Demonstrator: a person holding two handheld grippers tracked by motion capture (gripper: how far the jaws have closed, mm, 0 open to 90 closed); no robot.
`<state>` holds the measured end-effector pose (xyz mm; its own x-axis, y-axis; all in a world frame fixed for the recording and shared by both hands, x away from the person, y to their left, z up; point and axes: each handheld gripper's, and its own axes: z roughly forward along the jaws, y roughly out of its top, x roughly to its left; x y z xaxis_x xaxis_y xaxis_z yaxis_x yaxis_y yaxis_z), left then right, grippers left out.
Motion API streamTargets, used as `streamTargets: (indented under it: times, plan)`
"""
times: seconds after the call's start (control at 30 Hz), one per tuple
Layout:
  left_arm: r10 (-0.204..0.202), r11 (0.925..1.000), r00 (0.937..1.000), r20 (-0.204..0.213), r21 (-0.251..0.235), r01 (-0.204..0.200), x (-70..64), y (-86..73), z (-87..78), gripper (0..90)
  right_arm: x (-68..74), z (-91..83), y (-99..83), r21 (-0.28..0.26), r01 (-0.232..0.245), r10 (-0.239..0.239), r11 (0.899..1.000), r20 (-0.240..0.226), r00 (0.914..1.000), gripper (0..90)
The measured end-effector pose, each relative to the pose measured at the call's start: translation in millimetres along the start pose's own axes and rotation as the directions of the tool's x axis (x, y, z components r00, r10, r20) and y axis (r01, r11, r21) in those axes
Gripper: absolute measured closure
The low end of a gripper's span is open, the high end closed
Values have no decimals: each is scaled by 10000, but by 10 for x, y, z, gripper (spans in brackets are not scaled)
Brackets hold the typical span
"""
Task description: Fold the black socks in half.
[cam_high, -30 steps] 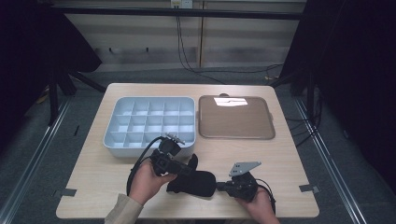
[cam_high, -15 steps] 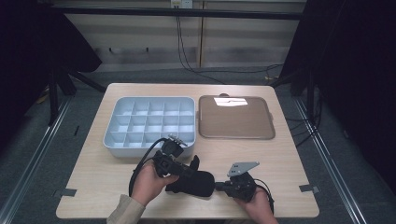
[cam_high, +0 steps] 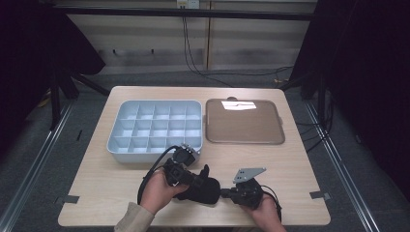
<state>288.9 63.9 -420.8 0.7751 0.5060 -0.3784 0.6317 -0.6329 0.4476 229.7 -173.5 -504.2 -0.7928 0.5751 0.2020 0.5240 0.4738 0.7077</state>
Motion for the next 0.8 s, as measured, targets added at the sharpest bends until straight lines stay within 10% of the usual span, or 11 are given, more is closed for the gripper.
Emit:
streamTargets:
  times: [0.8]
  plan:
    - [-81,9997,10000,-40,247,82,-3,-10,139,788,9,14,8,-13,10,-10,10000,-74,10000,896]
